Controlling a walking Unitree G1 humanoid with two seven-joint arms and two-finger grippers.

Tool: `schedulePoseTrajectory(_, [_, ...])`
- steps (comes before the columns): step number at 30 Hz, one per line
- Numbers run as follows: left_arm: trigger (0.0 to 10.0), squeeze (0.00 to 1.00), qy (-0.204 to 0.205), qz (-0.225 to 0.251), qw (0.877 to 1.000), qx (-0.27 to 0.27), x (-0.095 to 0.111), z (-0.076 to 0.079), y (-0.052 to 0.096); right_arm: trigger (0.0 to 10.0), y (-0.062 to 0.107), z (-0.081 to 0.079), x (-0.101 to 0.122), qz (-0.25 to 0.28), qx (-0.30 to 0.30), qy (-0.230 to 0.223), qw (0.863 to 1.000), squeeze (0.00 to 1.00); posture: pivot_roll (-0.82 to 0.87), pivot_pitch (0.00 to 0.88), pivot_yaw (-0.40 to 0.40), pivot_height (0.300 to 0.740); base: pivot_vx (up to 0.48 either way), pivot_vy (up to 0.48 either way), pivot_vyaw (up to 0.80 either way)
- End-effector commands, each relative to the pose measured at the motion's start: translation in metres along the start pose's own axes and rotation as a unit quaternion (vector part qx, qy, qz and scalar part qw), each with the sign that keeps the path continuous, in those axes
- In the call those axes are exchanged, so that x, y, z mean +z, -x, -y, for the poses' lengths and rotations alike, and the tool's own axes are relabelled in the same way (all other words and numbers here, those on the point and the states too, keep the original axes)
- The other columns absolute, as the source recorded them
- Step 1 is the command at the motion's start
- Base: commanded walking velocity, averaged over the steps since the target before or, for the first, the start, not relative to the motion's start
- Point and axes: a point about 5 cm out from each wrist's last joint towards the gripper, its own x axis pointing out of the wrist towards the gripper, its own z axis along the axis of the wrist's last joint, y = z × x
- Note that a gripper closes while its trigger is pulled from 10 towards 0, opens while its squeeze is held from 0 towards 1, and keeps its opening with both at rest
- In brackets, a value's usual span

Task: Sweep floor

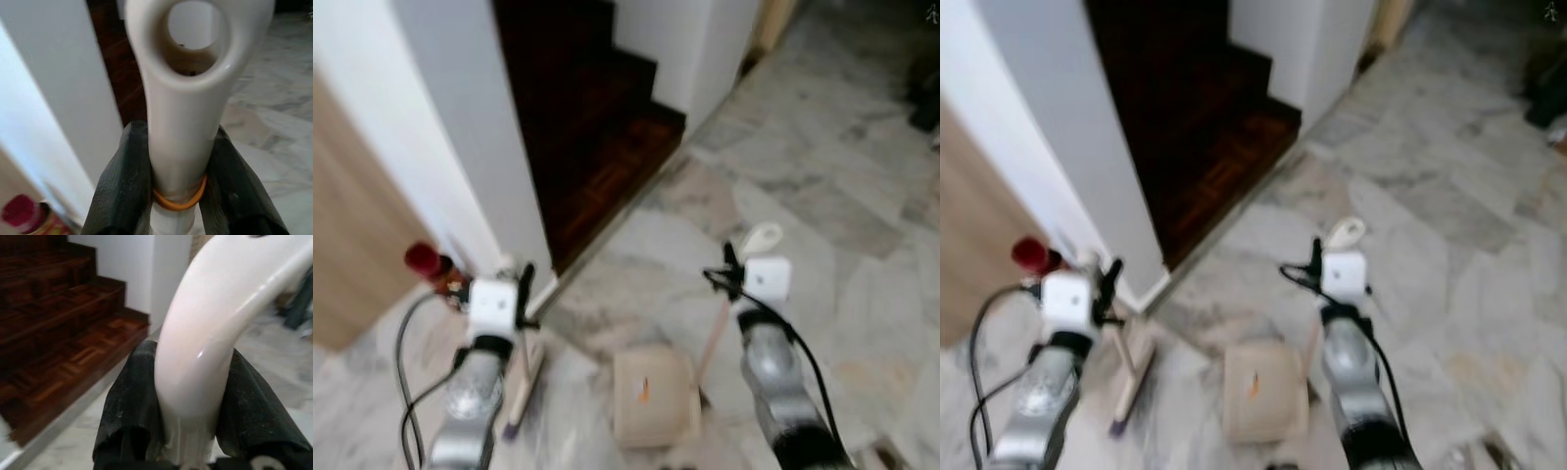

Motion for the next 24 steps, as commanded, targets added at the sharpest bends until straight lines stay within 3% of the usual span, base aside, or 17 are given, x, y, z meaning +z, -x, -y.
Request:
schedulePoseTrajectory(1, [10.0,0.0,-0.003,0.002,1.0,0.003,-0.0004,-0.0032,0.0031,10.0,-0.0014,-0.0033,0.0051,0.015,0.005,0.0,1.0,0.0,0.11,0.128,-0.011,0.74,0.0,0.0,-0.8])
schedulePoseTrajectory(24, [10.0,0.0,0.001,0.002,1.0,0.007,-0.0016,-0.0005,-0.0001,10.0,-0.0025,-0.0043,0.0061,0.018,0.01,0.002,1.0,0.0,0.1,0.108,-0.023,0.74,0.0,0.0,-0.8])
